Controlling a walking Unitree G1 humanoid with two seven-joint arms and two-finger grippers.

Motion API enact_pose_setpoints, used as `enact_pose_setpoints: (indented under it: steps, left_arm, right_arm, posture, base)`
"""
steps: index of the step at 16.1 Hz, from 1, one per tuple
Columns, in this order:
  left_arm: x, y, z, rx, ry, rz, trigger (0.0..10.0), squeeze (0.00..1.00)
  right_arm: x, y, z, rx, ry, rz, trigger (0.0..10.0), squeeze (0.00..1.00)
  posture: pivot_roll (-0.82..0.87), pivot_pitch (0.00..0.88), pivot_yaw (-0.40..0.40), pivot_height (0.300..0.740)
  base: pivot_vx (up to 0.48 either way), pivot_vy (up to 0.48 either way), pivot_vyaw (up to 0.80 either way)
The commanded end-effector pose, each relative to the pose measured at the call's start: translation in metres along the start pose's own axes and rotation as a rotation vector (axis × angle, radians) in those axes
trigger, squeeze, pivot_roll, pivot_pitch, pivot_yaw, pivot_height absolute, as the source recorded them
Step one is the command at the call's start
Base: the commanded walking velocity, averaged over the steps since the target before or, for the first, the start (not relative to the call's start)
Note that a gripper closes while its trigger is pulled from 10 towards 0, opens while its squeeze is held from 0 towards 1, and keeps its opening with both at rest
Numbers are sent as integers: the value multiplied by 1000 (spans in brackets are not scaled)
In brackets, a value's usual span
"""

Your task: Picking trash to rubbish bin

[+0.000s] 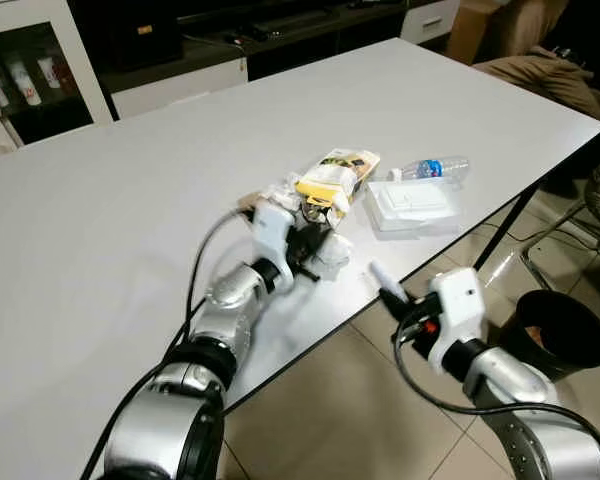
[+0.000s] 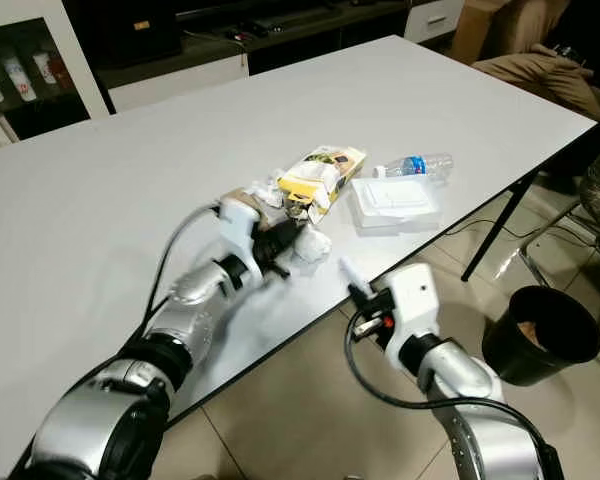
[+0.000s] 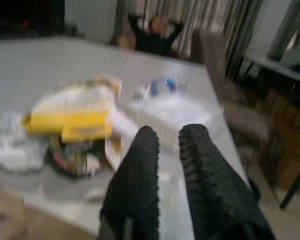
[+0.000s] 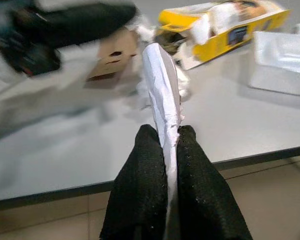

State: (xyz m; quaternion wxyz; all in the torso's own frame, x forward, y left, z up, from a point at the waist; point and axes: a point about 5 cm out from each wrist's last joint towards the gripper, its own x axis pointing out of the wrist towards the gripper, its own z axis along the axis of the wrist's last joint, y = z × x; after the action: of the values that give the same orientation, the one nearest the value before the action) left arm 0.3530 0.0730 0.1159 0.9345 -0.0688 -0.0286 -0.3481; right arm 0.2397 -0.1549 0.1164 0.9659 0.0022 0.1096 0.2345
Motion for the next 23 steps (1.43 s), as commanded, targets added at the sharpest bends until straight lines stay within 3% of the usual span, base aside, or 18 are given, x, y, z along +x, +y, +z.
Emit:
enact_pose_setpoints:
  steps: [1,4,5,7,13,16,23]
  left_arm:
    - [-2,-2,2,-3,-36,-16,0,0]
    - [-6,-4,-3,39,-22,12,0,0]
    - [-7,0,-2,68,-15,61,10000,0]
    - [-8,3,2,108,-12,107,10000,0]
    - [-24,11,-10,173,71,237,10000,0]
    - [-21,10,-11,186,97,240,10000,0]
    - [-14,9,-6,211,111,255,10000,0]
  right_arm:
    - [0,-3,3,0,-20,-18,0,0]
    - [3,0,1,-11,-22,-29,0,0]
    - [4,-2,2,-35,-26,-66,0,0]
    - [3,-11,0,-91,-9,-156,10000,0]
    - [3,-17,4,-138,-44,-245,10000,0]
    - [5,-18,4,-149,-42,-246,10000,0]
    - [7,-16,4,-158,-41,-241,10000,0]
  posture:
    - [-246,22,-4,740]
    - [-241,22,-7,740]
    - [-237,24,2,740]
    - [-236,25,8,740]
    - [-233,23,-11,740]
    - [-236,21,-13,740]
    - [-240,26,-5,740]
  base:
    - [0,0,0]
    - [0,0,0]
    - [0,0,0]
    - [0,0,0]
    - [0,0,0]
    - [0,-95,0]
    - [0,-477,0]
